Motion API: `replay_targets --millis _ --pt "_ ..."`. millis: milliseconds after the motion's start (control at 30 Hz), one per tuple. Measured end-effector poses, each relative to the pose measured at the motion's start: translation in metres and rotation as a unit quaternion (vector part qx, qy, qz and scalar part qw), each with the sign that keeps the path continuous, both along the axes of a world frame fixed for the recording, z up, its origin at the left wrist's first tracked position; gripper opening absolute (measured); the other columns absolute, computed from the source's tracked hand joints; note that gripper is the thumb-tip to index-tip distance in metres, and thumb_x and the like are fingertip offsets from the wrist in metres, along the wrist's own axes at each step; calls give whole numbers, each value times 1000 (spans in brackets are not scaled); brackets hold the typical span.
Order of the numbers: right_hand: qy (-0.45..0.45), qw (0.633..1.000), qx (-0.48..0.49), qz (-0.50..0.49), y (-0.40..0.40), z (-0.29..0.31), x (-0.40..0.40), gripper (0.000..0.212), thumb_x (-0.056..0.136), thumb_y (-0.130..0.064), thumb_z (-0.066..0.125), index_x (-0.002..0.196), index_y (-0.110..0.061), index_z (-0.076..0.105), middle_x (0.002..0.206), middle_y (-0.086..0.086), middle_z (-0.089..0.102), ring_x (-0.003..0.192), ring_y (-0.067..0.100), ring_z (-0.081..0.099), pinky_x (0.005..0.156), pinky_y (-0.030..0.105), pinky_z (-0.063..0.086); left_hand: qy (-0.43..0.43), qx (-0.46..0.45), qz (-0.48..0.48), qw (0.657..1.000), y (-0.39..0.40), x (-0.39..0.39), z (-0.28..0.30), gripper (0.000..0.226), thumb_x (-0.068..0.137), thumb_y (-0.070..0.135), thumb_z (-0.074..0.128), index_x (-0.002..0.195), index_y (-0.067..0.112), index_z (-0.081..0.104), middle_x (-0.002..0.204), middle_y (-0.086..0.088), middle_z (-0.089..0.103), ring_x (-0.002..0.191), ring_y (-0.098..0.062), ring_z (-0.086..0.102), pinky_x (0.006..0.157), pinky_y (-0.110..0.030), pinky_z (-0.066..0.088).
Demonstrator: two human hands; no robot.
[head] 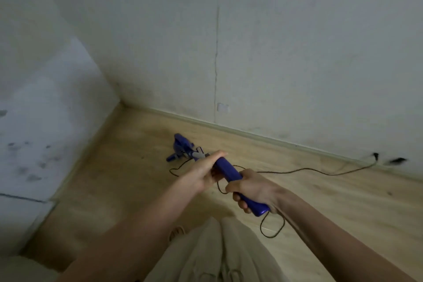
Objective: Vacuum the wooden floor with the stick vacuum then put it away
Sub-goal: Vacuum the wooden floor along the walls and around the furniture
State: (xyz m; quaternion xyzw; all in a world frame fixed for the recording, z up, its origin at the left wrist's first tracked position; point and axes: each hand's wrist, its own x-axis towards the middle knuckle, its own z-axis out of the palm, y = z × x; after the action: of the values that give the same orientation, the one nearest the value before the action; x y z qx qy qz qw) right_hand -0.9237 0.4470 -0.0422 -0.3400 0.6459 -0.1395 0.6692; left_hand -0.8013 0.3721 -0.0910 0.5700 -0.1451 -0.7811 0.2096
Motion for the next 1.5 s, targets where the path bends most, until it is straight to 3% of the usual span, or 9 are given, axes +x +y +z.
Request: replay_targets --millis 133,200,333,467,600,800,1067,1200,1500 --pt "6 996 -10 -94 20 5 -16 5 88 -6 54 85 -7 50 56 2 49 39 12 46 39 23 40 9 -7 -100 995 0 -36 1 20 81 16 73 81 8 54 74 -8 56 66 -18 58 55 -25 55" --pt "9 990 -15 -142 28 9 -18 6 87 -6 54 82 -8 50 57 2 50 40 11 46 40 23 41 17 -7 -150 989 -1 -49 0 22 80 18 74 82 8 54 74 -8 56 67 -18 58 63 -27 54" --pt "28 968 -24 -249 50 15 -11 7 89 -7 54 82 -7 51 57 2 52 38 10 47 40 22 42 22 -3 -269 963 2 -68 0 24 79 20 75 85 8 55 70 -6 58 64 -16 59 63 -26 53" --pt "32 931 -45 -361 74 22 3 8 92 -12 57 89 -6 53 59 3 53 41 10 47 43 22 44 22 -16 -379 925 12 -89 8 22 81 20 73 86 8 54 69 -6 57 64 -17 58 59 -25 53" --pt "46 884 -58 -462 108 23 13 21 93 -20 60 81 -7 51 56 2 52 41 12 45 43 25 43 38 -38 -473 879 41 -109 15 18 82 16 72 76 9 56 53 -3 57 50 -15 58 51 -25 53" --pt "56 825 -61 -559 170 20 37 22 95 -23 60 91 -3 52 66 7 54 47 14 48 46 27 45 65 -66 -576 813 101 -124 6 18 81 13 74 77 10 56 59 -3 57 53 -15 59 54 -27 55" --pt "70 758 -69 -645 243 10 40 22 95 -21 61 101 -4 50 66 7 56 45 12 51 47 28 47 88 -73 -660 743 184 -155 -2 18 83 13 72 79 10 55 65 -4 55 51 -12 58 51 -24 53" --pt "65 735 -64 -672 284 8 20 21 95 -21 60 103 -5 49 66 5 57 44 10 52 45 24 46 89 -64 -688 718 232 -183 -6 19 82 13 73 80 12 54 55 0 56 49 -11 58 55 -25 54" --pt "64 723 -49 -686 346 -20 -67 23 94 -22 60 104 -6 48 64 5 57 42 10 53 46 24 47 76 -52 -701 707 297 -271 -27 19 84 10 70 78 12 52 64 -3 50 58 -14 53 55 -24 54"
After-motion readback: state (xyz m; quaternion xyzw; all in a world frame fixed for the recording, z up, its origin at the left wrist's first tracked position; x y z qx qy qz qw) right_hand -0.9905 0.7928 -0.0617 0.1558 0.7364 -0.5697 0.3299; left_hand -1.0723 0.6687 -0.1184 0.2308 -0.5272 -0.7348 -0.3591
